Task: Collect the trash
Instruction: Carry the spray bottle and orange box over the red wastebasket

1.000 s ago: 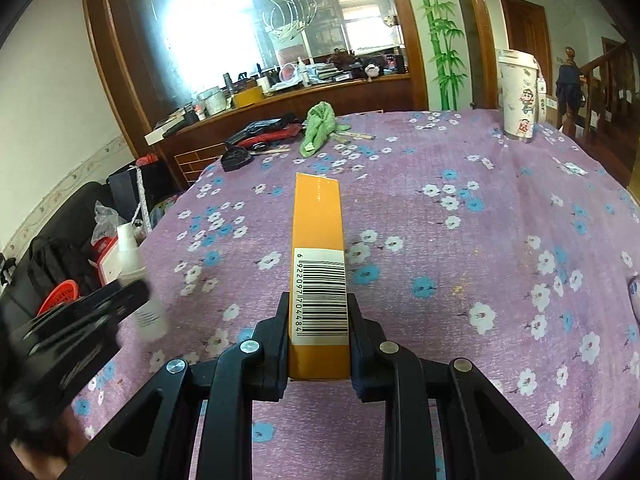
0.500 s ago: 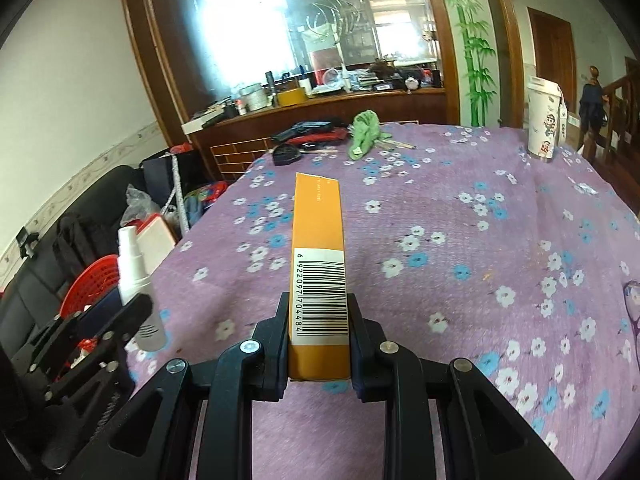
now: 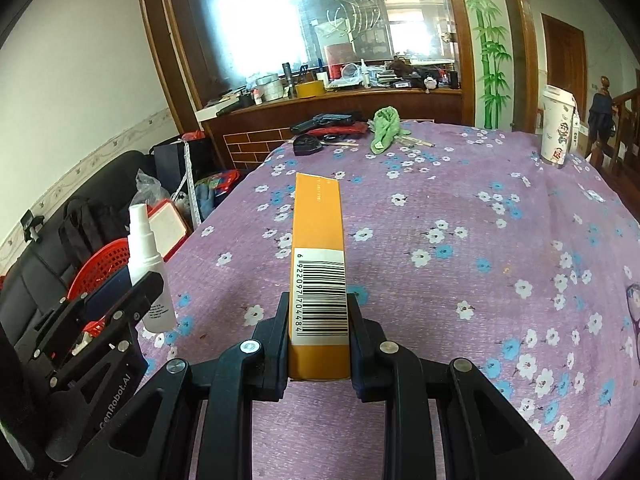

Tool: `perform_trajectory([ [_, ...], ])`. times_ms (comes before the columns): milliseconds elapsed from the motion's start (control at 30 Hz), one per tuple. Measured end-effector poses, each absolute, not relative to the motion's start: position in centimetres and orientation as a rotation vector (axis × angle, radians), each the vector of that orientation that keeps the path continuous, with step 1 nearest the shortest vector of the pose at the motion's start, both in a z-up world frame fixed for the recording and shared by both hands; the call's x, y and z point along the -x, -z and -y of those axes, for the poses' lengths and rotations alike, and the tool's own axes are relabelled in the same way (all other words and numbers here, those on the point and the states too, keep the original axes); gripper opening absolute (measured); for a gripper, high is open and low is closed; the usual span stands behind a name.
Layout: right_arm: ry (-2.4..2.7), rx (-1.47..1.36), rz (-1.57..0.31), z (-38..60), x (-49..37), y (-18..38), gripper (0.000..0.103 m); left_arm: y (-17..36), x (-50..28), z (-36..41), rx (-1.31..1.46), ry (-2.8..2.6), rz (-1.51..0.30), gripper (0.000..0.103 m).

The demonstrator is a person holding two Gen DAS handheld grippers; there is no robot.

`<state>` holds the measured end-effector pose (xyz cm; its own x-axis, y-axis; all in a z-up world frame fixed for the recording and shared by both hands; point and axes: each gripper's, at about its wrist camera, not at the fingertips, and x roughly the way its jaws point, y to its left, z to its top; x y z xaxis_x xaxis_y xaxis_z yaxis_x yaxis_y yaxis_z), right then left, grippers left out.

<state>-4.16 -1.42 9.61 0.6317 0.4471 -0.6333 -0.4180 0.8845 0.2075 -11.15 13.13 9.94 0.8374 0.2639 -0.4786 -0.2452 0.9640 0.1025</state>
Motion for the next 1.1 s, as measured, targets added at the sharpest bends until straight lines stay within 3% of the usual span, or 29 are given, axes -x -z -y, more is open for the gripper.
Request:
perform_trajectory([
  [467,-0.564,0.024,-0.753,-3.7,4.1,-10.2,0.025,-11.6,12.1,-18.4,0.047,-0.333,-0.475,0.028],
  [800,-0.763,0.086,-0.754,-12.7,5.4,-12.5,0.025,-13.6,14.9,-27.6,0.143,-0.487,-0.440,0.028],
  [1100,-0.932,0.109,-0.829,-22.8,5.3,-12.3,0.025,-11.1,17.2,-36.3,0.211,-0.634,-0.493,0.028],
])
